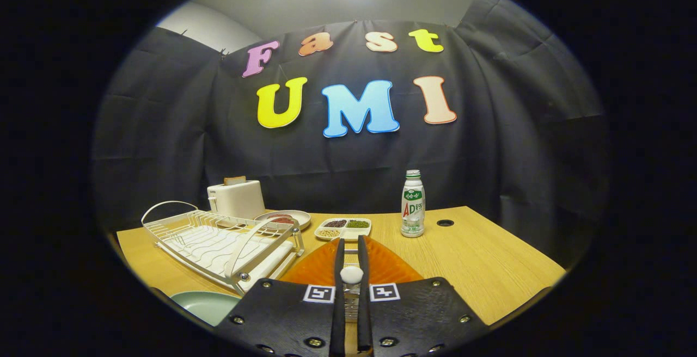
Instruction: Take the plate from the dish rack, then take the spoon from the basket and place it into the plate.
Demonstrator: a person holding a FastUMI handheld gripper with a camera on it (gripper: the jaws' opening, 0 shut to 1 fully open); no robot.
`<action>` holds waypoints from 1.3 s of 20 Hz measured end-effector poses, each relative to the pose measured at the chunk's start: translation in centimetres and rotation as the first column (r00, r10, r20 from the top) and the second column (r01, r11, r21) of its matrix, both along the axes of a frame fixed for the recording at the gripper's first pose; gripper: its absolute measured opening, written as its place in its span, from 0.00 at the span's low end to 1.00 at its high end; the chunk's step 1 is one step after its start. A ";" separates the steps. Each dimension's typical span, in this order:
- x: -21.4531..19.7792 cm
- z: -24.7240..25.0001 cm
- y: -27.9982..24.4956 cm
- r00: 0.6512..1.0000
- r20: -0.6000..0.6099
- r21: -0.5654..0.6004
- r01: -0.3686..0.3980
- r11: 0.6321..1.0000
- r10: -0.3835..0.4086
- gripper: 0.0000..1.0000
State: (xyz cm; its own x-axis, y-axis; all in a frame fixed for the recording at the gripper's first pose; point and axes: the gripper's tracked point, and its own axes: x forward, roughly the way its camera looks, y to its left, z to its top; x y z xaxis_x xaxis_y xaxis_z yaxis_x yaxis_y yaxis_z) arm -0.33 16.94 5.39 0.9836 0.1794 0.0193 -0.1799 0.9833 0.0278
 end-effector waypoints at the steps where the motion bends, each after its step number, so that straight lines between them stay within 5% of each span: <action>1: -0.1 0.4 0.0 1.000 0.000 0.005 0.001 1.000 -0.001 0.09; 21: -9.1 13.9 1.9 0.998 -0.056 -0.076 -0.003 0.997 -0.001 0.09; 26: -11.0 12.8 4.6 0.990 -0.136 -0.078 -0.056 0.995 0.045 0.09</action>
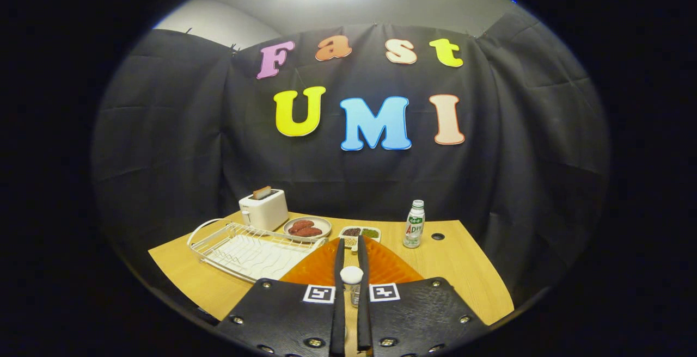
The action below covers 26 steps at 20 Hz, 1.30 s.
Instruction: Take the plate from the dish rack, then take the spoon from the basket and place it into the plate.
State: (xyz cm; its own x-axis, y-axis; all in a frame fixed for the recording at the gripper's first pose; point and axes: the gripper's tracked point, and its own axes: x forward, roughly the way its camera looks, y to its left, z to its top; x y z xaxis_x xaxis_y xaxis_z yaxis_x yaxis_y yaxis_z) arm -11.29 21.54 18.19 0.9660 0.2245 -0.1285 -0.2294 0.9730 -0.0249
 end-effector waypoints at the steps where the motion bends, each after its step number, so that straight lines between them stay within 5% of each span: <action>1: -0.1 -0.6 0.3 1.000 -0.015 -0.011 -0.004 1.000 0.004 0.09; 13: -0.7 -9.7 9.1 0.970 -0.219 -0.056 -0.118 0.991 0.104 0.09; 26: 0.9 -14.6 13.9 0.940 -0.297 -0.093 -0.204 0.975 0.168 0.16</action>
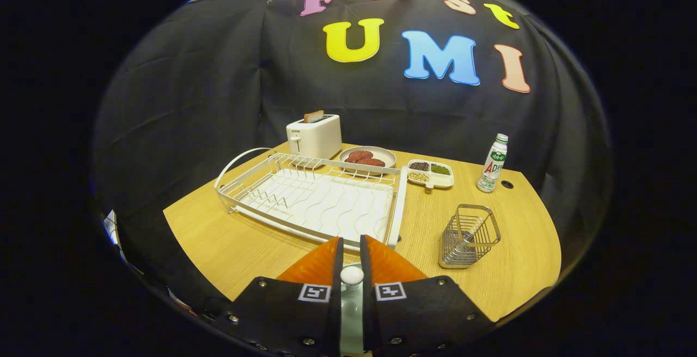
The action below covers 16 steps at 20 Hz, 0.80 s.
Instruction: Take the plate from the dish rack, then take the spoon from the basket and place it into the plate.
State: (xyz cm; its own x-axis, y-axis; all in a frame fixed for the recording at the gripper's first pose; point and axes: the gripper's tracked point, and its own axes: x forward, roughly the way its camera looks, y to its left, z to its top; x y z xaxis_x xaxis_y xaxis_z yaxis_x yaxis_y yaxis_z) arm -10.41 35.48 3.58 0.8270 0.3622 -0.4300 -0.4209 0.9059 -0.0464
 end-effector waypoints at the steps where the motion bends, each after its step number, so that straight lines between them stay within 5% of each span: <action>1: 0.0 -0.4 0.0 1.000 -0.012 -0.014 -0.016 1.000 0.016 0.18; 2: 0.1 -0.4 -0.5 1.000 -0.014 -0.039 -0.017 0.999 0.017 0.21; 3: 0.3 0.0 -1.3 1.000 -0.004 -0.057 -0.006 0.998 0.005 0.35; 10: 1.7 10.5 -7.9 0.970 0.193 0.060 0.137 0.989 -0.146 0.36; 16: 1.1 21.3 -15.9 0.880 0.364 0.159 0.266 0.951 -0.307 0.36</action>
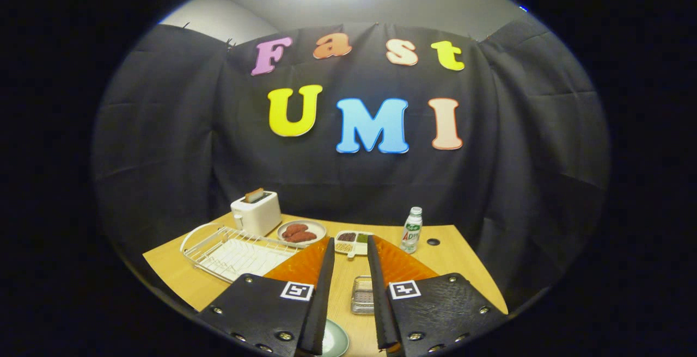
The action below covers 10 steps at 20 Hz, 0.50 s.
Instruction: Take the plate from the dish rack, then take the spoon from the basket and place it into the plate.
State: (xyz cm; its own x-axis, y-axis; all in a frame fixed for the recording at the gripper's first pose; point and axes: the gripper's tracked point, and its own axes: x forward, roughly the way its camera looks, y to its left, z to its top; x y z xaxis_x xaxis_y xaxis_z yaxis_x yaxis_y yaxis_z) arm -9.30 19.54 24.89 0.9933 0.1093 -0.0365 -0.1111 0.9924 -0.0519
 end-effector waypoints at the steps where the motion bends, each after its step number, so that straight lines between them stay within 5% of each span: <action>1: -0.4 2.3 -1.1 0.998 0.064 0.020 0.017 1.000 -0.018 0.36; 2: -0.2 3.6 -1.7 0.991 0.130 0.048 0.021 0.999 -0.027 0.43; 4: -0.8 4.8 -3.5 0.987 0.151 0.046 0.041 0.998 -0.048 0.95; 10: 0.2 1.9 -6.5 0.989 0.120 0.052 0.079 0.996 -0.085 0.96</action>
